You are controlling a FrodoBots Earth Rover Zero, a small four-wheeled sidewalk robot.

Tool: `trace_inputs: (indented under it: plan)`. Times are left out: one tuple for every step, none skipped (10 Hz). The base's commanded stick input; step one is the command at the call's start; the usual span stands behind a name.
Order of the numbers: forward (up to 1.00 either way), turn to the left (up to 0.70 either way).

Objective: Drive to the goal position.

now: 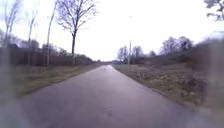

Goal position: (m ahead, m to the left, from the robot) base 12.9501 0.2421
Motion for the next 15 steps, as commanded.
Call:
trace_inputs:
  plan:
    - [1.0, 0.0]
    - [1.0, -0.09]
    - [1.0, -0.36]
    - [1.0, 0.0]
    - [1.0, 0.0]
    - [1.0, 0.0]
    - [1.0, 0.0]
    - [1.0, 0.0]
    - [1.0, 0.0]
    - [1.0, 0.0]
    - [1.0, 0.0]
    - [1.0, 0.0]
    - [1.0, 0.0]
    - [1.0, 0.0]
    - [1.0, 0.0]
